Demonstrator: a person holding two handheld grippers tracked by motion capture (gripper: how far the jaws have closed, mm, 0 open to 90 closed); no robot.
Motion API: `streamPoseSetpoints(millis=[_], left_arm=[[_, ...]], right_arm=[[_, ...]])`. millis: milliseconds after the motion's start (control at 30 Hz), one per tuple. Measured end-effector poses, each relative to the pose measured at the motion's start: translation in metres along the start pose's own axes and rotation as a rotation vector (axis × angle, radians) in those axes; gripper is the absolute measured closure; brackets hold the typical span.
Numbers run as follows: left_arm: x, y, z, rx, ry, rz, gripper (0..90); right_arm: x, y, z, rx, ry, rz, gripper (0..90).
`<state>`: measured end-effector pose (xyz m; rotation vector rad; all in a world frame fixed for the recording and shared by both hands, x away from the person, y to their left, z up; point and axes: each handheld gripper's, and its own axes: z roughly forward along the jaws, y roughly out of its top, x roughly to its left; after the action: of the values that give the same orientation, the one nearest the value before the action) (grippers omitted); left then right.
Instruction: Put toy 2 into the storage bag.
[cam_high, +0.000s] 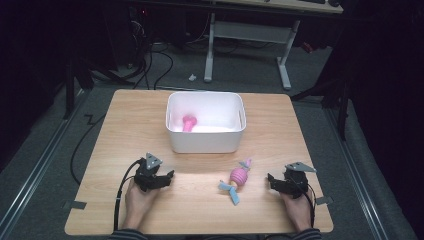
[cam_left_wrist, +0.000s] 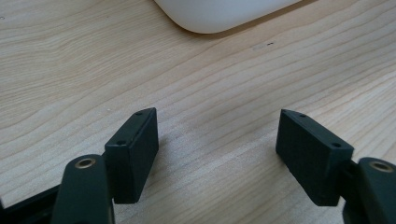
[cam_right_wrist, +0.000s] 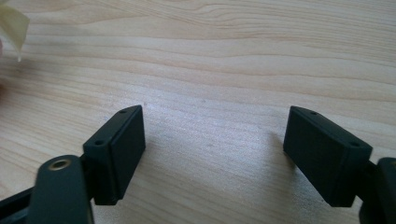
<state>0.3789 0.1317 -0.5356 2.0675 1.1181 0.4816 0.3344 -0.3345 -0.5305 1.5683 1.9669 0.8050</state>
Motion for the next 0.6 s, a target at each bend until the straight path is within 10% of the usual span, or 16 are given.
streamPoseSetpoints(millis=[600], left_arm=[[0.000, 0.000, 0.000, 0.003, 0.008, -0.004, 28.2]], right_arm=[[0.035, -0.002, -0.029, 0.007, 0.193, -0.099, 25.5]])
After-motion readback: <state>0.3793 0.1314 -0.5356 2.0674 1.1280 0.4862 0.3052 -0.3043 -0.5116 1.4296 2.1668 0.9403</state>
